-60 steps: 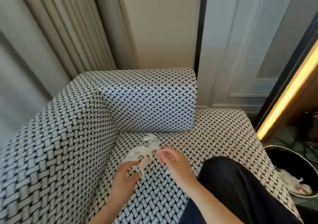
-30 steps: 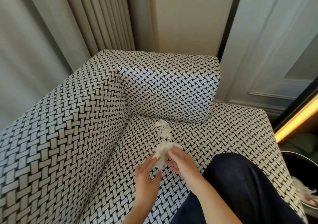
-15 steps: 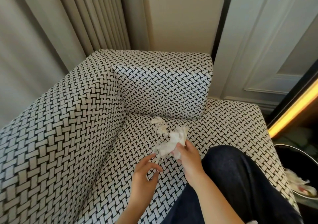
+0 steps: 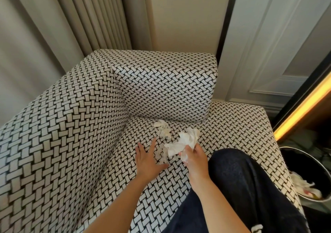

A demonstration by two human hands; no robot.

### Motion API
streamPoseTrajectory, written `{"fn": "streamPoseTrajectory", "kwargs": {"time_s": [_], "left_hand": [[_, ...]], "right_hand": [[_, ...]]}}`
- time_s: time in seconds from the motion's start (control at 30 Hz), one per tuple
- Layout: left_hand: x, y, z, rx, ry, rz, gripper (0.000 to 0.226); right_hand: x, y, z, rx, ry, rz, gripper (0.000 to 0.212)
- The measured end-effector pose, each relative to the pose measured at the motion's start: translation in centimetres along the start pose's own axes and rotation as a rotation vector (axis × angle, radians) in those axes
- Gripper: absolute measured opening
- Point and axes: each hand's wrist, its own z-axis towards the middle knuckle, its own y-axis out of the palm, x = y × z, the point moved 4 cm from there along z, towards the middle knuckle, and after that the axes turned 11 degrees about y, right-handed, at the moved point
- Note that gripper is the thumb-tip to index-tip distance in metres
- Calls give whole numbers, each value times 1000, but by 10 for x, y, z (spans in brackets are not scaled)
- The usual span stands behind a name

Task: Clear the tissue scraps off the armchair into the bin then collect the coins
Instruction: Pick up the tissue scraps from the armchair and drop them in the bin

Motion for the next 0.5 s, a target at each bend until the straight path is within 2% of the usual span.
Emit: {"fn": "streamPoseTrajectory", "kwargs": {"time_s": [0.1,0.33,0.4,0.5], "left_hand": [[-3,1,11,39,-47,3,104],[3,12,1,179,46,-167,74],[9,10,0,241,102,-135,60],[20,5,3,240,219,-15,31]], "right_hand": [[-2,0,0,11,-8,7,20],[-5,-1,-1,41,-29,85,18],[-6,-2,-1,50,-28,108,18],[-7,-1,-2,51,-28,117,19]]}}
